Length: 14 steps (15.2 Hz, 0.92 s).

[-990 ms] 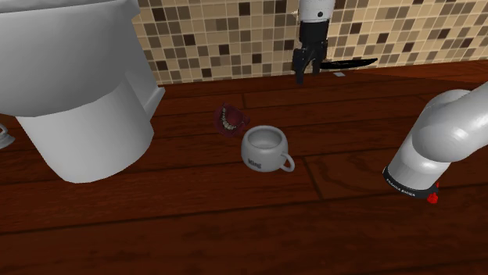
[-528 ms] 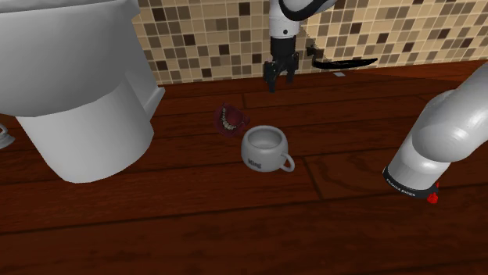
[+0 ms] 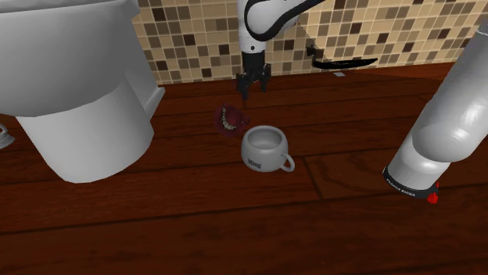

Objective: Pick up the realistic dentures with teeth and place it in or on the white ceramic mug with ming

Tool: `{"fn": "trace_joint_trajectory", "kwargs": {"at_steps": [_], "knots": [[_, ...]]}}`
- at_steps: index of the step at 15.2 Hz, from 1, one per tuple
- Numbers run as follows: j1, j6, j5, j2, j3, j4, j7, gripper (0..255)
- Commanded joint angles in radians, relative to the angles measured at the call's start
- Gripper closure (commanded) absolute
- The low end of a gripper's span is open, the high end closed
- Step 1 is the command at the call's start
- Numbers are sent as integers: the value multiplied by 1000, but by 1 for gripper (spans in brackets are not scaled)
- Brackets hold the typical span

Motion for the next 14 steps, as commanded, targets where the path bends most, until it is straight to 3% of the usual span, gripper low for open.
{"fn": "trace_joint_trajectory", "kwargs": {"at_steps": [1,5,14], "knots": [[5,21,-21,77,7,57,24,0],[25,37,-65,226,12,191,71,0],[28,129,-78,264,8,137,79,0]]}}
